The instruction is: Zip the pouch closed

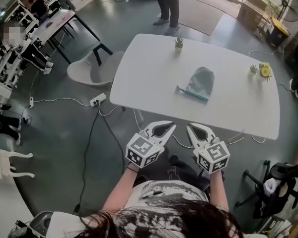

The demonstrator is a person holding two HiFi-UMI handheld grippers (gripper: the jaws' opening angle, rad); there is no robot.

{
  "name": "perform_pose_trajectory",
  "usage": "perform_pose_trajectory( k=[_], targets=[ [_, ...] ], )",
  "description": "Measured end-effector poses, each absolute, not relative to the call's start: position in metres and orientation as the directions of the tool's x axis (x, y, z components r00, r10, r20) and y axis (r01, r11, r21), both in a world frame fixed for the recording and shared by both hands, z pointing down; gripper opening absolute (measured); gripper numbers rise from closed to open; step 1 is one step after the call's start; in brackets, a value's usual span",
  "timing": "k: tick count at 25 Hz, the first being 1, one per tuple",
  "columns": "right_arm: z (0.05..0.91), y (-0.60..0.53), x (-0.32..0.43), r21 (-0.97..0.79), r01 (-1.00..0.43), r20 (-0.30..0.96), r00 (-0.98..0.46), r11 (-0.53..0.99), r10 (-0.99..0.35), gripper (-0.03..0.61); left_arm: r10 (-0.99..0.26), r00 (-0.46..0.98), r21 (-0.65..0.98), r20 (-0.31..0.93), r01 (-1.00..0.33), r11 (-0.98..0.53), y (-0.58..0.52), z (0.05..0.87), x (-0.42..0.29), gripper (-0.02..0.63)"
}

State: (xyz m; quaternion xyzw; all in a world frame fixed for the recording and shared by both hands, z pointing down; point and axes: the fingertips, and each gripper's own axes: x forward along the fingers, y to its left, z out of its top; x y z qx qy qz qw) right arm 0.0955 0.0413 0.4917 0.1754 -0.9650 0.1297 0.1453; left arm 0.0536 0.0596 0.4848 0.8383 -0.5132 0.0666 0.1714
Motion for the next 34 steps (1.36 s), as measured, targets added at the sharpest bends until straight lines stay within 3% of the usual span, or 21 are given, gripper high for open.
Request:
perform_pose_trajectory(
  k=[34],
  targets=[
    [0.495,0.035,0.110,-0.203,-0.359,0.318,-0.904,0.911,-0.285,-0.005,-0.831,0.477,0.186,0.285,-0.878,-0.440,0.049,0.473,0.081,0.015]
  ],
)
